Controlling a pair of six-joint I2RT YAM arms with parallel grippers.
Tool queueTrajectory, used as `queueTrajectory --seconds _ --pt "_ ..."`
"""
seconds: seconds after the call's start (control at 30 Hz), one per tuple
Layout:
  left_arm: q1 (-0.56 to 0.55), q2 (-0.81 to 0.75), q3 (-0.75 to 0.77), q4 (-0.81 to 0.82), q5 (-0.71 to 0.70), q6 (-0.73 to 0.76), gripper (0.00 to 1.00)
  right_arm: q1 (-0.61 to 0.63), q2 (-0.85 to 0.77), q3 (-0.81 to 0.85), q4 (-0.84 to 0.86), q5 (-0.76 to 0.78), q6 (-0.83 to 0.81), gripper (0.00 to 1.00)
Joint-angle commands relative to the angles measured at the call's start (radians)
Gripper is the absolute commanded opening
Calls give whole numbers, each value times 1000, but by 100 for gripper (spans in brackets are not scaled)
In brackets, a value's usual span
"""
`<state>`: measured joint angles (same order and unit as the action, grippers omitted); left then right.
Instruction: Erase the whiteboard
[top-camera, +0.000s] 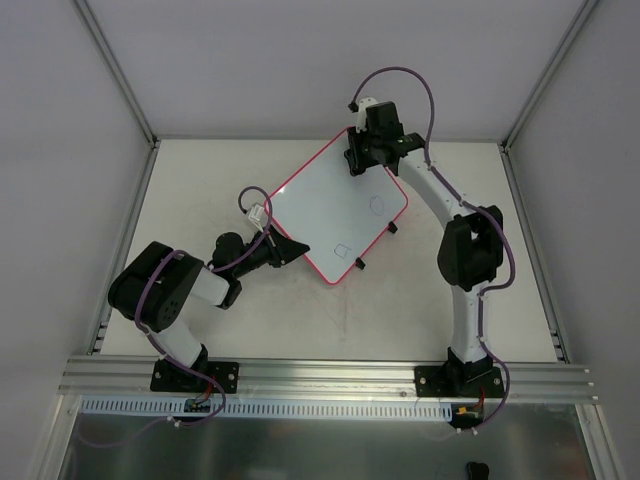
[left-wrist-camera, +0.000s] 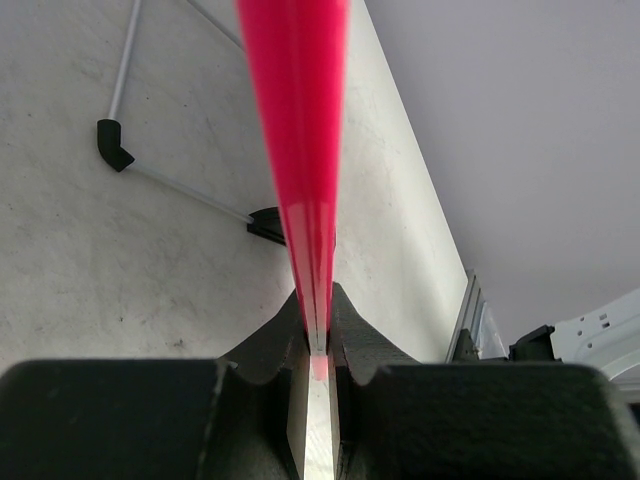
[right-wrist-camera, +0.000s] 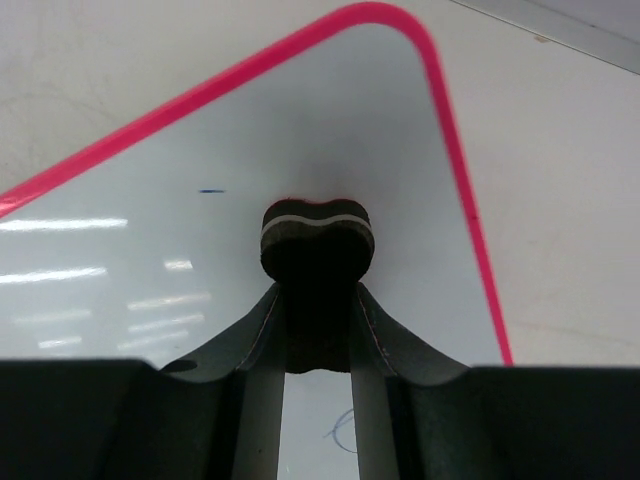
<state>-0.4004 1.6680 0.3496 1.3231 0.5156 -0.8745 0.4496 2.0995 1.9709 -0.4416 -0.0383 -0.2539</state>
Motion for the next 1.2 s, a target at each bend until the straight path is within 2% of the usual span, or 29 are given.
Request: queueTrajectory --seconds 0.0,0.23,0.73,0.93,1.17 --pt "-6 6 3 329 34 29 0 -43 -13 54 -8 15 21 0" --pt "-6 12 14 327 49 28 0 -75 -7 82 -6 -35 10 0" --pt "-6 22 37 320 72 26 0 4 -15 112 -16 -71 -18 0" --pt "-8 29 49 315 86 25 0 61 -18 115 -22 -16 -36 0" --pt "-8 26 45 315 92 23 0 64 54 220 -98 69 -28 0"
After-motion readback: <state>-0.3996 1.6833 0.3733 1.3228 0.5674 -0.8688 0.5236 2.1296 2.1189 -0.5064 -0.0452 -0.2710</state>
